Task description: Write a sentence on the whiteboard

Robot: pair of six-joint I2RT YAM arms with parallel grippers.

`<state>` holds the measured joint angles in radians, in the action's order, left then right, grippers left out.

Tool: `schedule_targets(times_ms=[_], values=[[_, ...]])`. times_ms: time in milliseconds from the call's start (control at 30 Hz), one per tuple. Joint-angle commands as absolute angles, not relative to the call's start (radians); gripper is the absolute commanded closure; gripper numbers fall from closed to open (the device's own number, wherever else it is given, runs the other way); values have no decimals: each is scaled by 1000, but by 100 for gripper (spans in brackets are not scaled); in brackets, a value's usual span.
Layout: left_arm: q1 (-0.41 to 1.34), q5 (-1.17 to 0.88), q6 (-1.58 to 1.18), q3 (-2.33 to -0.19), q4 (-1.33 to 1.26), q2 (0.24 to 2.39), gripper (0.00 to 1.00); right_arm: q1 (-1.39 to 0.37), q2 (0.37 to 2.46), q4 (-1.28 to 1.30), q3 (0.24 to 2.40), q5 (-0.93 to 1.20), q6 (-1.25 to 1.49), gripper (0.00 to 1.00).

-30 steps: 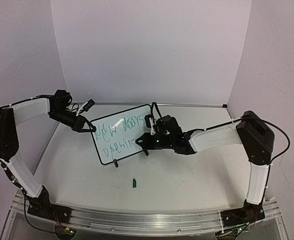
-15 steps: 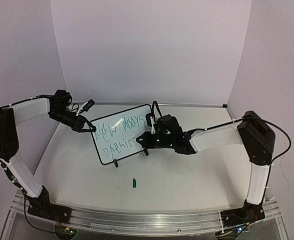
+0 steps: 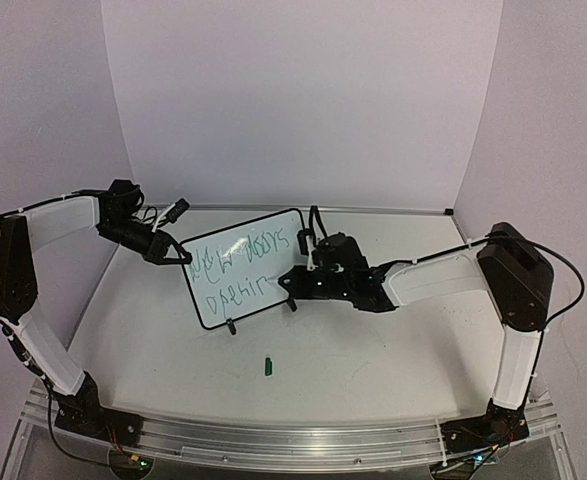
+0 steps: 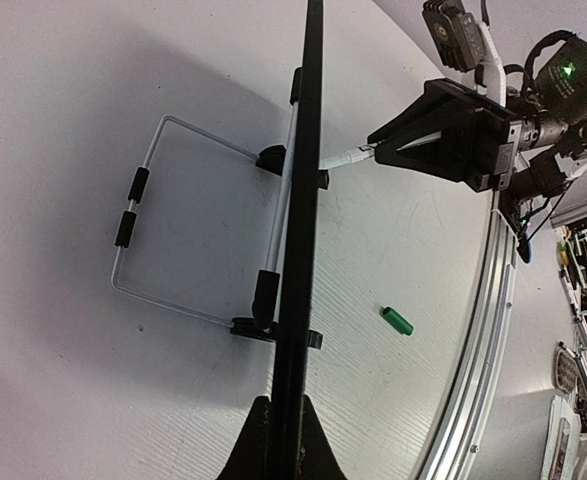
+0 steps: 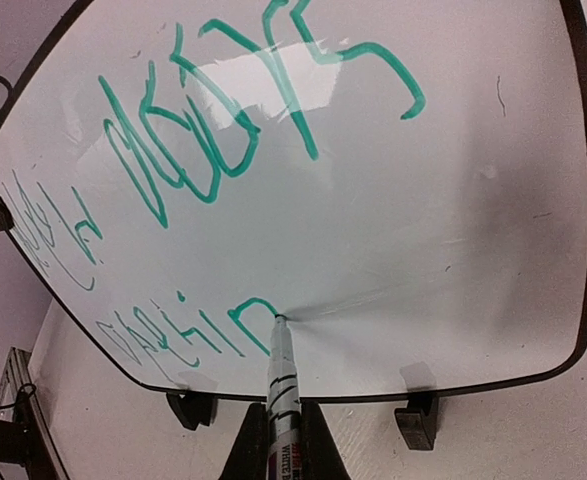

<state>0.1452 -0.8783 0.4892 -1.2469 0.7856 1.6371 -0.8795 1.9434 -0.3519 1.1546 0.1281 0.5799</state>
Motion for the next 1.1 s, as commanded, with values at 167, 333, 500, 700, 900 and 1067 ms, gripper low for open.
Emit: schedule_targets(times_ms=[167, 333, 500, 700, 900, 1067], values=[[138, -744, 486, -1262, 769, 1618, 100, -873, 1943, -374, 1108, 144, 608, 100], [138, -743, 487, -1263, 769, 1618, 100, -873, 1922, -378, 1113, 150, 597, 100], [138, -742, 488, -1261, 769, 1620, 100, -872, 1877, -402, 1102, 173, 596, 100], [138, -741, 486, -1261, 769, 1618, 100, -840, 1867, -438, 1081, 221, 618, 100], [138, -738, 487, -1261, 769, 1620, 100, -808, 1868, -469, 1064, 250, 628, 100], [138, -738, 487, -1262, 769, 1622, 100, -787, 1881, -473, 1071, 261, 627, 100]])
